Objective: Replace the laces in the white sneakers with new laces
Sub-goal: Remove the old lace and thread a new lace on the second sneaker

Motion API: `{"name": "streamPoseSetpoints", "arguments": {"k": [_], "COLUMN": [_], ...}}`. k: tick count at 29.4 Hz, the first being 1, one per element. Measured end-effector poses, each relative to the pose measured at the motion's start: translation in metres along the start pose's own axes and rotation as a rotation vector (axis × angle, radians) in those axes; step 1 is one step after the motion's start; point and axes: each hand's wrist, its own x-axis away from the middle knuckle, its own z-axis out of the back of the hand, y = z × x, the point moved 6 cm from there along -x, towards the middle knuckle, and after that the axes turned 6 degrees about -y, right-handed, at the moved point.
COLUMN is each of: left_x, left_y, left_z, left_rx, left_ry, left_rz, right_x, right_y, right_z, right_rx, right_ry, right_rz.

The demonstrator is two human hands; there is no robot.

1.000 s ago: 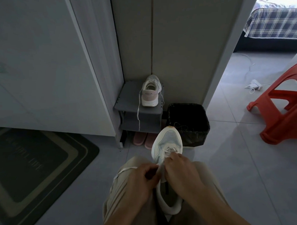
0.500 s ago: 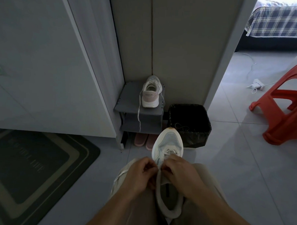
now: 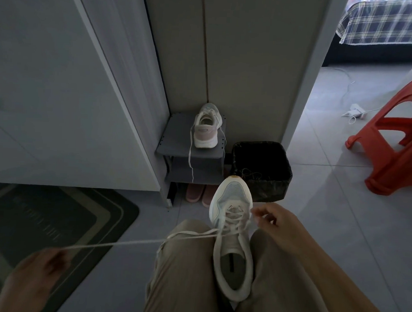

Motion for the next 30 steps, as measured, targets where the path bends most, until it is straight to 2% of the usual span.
{"name": "streamPoseSetpoints", "arguments": {"k": [2, 4, 5, 6, 7, 9, 11, 12, 14, 16, 20, 23, 27, 30], "left_x": [-0.02, 0.034, 0.047, 0.068, 0.094, 0.138, 0.168, 0.177, 0.187, 0.19, 0.189, 0.177, 0.163, 0.157], "left_y": [-0.023, 0.011, 0.042, 0.059, 0.077, 0.093, 0.087, 0.078, 0.067, 0.066, 0.068, 0.064, 0.065, 0.07], "left_z": [0.037, -0.012, -0.04, -0.069, -0.111, -0.189, -0.26, -0.288, -0.326, -0.342, -0.353, -0.354, -0.348, -0.325], "left_rx": [-0.255, -0.482, -0.632, -0.797, -0.888, -0.864, -0.836, -0.865, -1.041, -1.162, -1.231, -1.231, -1.099, -0.993], "left_ry": [0.192, 0.236, 0.315, 0.325, 0.264, 0.025, -0.272, -0.404, -0.541, -0.526, -0.474, -0.541, -0.629, -0.615], "left_rz": [0.033, 0.046, -0.003, -0.157, -0.346, -0.549, -0.618, -0.636, -0.717, -0.73, -0.772, -0.709, -0.599, -0.528], "right_x": [0.002, 0.003, 0.003, 0.004, 0.005, 0.007, 0.009, 0.01, 0.013, 0.015, 0.014, 0.012, 0.013, 0.014], "right_y": [0.002, 0.004, 0.004, 0.003, 0.001, -0.004, -0.005, -0.005, -0.003, -0.003, -0.001, -0.001, -0.004, -0.005], "right_z": [-0.009, -0.015, -0.016, -0.016, -0.017, -0.021, -0.024, -0.024, -0.021, -0.021, -0.019, -0.02, -0.022, -0.022], "right_rx": [0.033, 0.048, 0.041, 0.035, 0.039, 0.093, 0.106, 0.082, 0.046, 0.092, 0.124, 0.101, 0.103, 0.141], "right_ry": [-0.098, -0.138, -0.119, -0.085, -0.047, 0.004, 0.016, 0.02, 0.028, 0.026, 0.038, 0.019, 0.006, -0.008], "right_rz": [-0.008, -0.01, -0.009, -0.013, -0.01, 0.022, 0.043, 0.043, 0.051, 0.088, 0.079, 0.06, 0.07, 0.108]}}
